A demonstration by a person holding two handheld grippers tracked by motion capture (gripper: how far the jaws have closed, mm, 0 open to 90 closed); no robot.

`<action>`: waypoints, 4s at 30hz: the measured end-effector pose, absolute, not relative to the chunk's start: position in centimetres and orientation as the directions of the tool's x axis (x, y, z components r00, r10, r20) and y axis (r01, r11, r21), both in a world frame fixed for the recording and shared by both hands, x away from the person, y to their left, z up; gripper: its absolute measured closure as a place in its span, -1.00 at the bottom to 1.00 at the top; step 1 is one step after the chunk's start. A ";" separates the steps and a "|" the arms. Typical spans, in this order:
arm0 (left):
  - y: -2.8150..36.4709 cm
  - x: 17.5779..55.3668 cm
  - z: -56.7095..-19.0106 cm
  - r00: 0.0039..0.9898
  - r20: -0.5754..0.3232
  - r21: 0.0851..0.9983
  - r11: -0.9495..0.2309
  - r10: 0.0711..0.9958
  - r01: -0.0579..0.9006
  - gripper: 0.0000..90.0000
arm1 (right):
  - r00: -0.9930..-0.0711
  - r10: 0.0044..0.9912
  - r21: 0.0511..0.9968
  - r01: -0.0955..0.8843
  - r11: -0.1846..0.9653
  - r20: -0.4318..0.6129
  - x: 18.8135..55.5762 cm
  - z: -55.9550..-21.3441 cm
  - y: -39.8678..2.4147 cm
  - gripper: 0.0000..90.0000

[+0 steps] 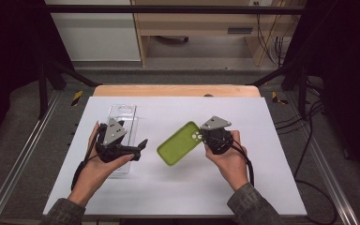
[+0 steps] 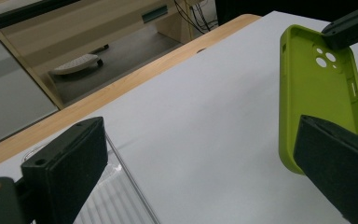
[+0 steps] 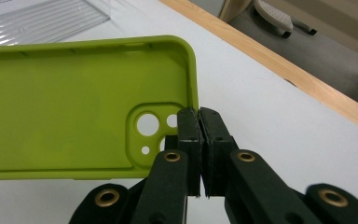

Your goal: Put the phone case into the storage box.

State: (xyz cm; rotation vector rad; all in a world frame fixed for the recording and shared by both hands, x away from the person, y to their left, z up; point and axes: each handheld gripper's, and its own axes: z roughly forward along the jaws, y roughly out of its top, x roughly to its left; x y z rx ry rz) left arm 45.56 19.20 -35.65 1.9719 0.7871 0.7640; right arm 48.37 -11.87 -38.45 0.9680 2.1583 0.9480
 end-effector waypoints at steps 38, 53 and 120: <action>15.0 47.4 -34.0 0.657 0.245 0.838 -0.497 0.713 0.226 -0.87 | -0.543 0.798 0.815 0.319 0.483 -0.261 46.9 -38.8 -11.7 0.95; 13.8 48.0 -33.6 0.670 0.254 0.820 -0.523 0.697 0.232 -0.87 | -0.533 0.803 0.827 0.302 0.474 -0.266 46.4 -38.6 -11.7 0.95; 8.2 49.3 -33.6 0.762 0.194 0.700 -0.631 0.618 0.334 0.28 | -0.533 0.777 0.830 0.222 0.511 -0.336 45.3 -38.3 -10.2 0.95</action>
